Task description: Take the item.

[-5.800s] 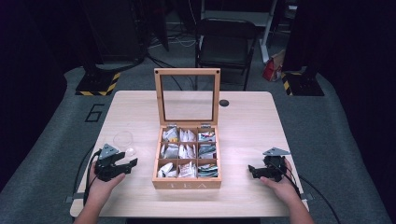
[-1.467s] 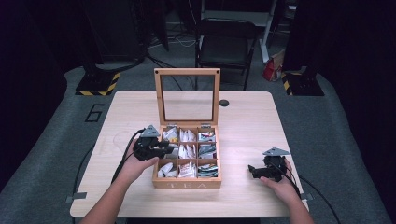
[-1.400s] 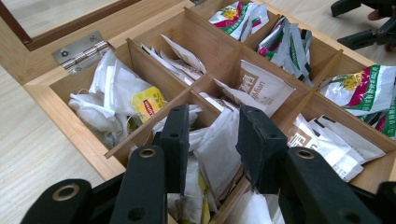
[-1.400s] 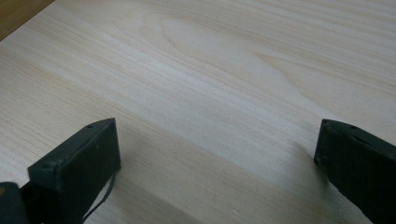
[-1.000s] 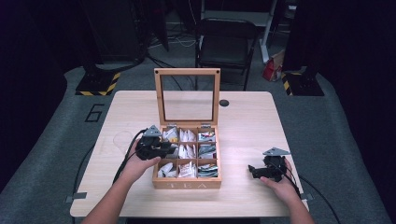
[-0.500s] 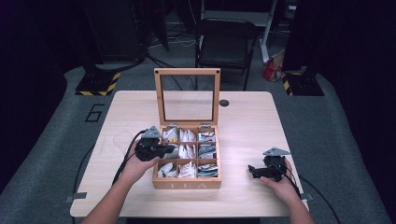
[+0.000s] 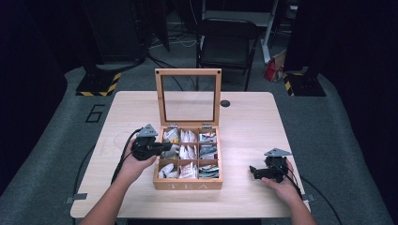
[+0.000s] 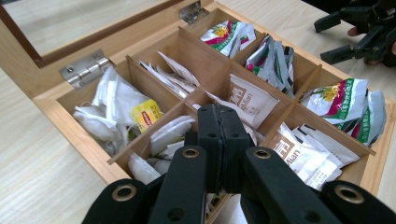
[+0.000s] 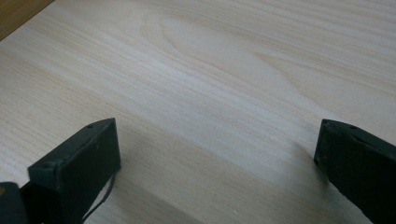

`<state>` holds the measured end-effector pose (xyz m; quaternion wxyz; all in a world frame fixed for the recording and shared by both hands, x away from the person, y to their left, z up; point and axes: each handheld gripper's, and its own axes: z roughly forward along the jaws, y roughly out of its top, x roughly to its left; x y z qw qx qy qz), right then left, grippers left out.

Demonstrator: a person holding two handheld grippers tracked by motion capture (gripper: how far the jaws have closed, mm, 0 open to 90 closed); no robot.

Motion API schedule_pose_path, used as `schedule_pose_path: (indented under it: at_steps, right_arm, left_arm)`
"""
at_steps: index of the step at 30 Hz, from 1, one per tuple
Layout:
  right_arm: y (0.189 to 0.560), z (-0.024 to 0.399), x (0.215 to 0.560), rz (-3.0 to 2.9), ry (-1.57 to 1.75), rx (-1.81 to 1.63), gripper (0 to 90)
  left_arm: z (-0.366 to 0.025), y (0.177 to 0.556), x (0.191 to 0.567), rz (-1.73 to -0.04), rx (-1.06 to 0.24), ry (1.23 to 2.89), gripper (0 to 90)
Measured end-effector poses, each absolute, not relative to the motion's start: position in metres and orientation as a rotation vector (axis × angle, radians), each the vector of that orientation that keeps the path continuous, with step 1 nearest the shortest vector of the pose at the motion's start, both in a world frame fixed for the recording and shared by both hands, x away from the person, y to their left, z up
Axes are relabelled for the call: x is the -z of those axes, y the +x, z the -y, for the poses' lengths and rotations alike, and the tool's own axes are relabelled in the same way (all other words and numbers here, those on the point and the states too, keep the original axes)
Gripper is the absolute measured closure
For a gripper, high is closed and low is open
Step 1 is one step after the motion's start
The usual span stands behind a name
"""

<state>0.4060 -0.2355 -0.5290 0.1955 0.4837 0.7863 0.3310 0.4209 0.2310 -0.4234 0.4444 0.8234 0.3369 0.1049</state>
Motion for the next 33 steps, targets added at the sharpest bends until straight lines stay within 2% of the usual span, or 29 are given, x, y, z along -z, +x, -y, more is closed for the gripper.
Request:
schedule_pose_path:
  at_steps: [14,33]
  right_arm:
    - [0.406,0.235,0.529,-2.202,1.355,-0.928,0.0]
    - [0.406,0.235,0.529,-2.203,1.356,-0.928,0.0]
  left_arm:
    - [-0.242,0.420,0.391,-0.819,-0.307,2.015,89.5]
    - [-0.249,0.418,0.371,-0.815,-0.365,2.002,89.4]
